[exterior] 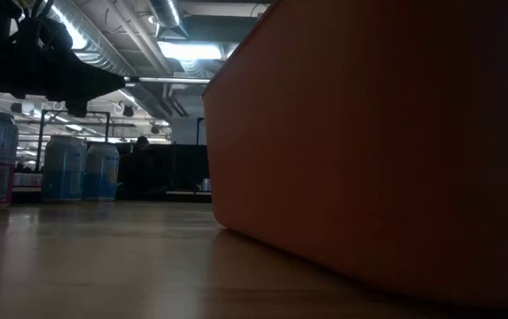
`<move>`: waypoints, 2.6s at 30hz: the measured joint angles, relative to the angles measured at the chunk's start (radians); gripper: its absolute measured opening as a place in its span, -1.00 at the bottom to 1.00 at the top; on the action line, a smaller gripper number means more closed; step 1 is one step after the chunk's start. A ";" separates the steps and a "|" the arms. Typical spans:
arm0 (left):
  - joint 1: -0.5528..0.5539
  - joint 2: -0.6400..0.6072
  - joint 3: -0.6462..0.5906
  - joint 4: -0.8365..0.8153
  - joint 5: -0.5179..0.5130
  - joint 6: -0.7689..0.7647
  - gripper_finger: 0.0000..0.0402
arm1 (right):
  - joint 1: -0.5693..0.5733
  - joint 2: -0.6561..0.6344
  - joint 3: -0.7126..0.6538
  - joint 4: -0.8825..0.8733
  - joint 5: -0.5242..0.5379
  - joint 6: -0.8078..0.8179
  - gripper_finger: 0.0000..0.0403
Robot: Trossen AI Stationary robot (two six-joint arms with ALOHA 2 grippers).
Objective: Sort soda cans
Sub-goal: Put the green soda can into the yellow bin
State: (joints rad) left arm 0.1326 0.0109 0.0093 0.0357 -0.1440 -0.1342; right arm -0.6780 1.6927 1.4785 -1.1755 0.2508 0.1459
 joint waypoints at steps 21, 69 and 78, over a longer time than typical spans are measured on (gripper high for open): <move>0.000 0.000 0.000 0.002 0.000 0.003 -0.86 | 0.512 -0.251 0.165 -0.311 -0.109 0.339 0.78; -0.003 0.000 0.000 0.096 0.003 0.005 -0.86 | 1.697 -0.037 0.164 0.026 -0.476 1.393 0.78; -0.003 0.000 0.000 0.096 0.003 -0.002 -0.86 | 1.701 -0.037 0.164 0.095 -0.313 1.340 0.78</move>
State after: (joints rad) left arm 0.1299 0.0109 0.0093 0.1318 -0.1413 -0.1358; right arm 1.0232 1.6558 1.6421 -1.0802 -0.0625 1.4863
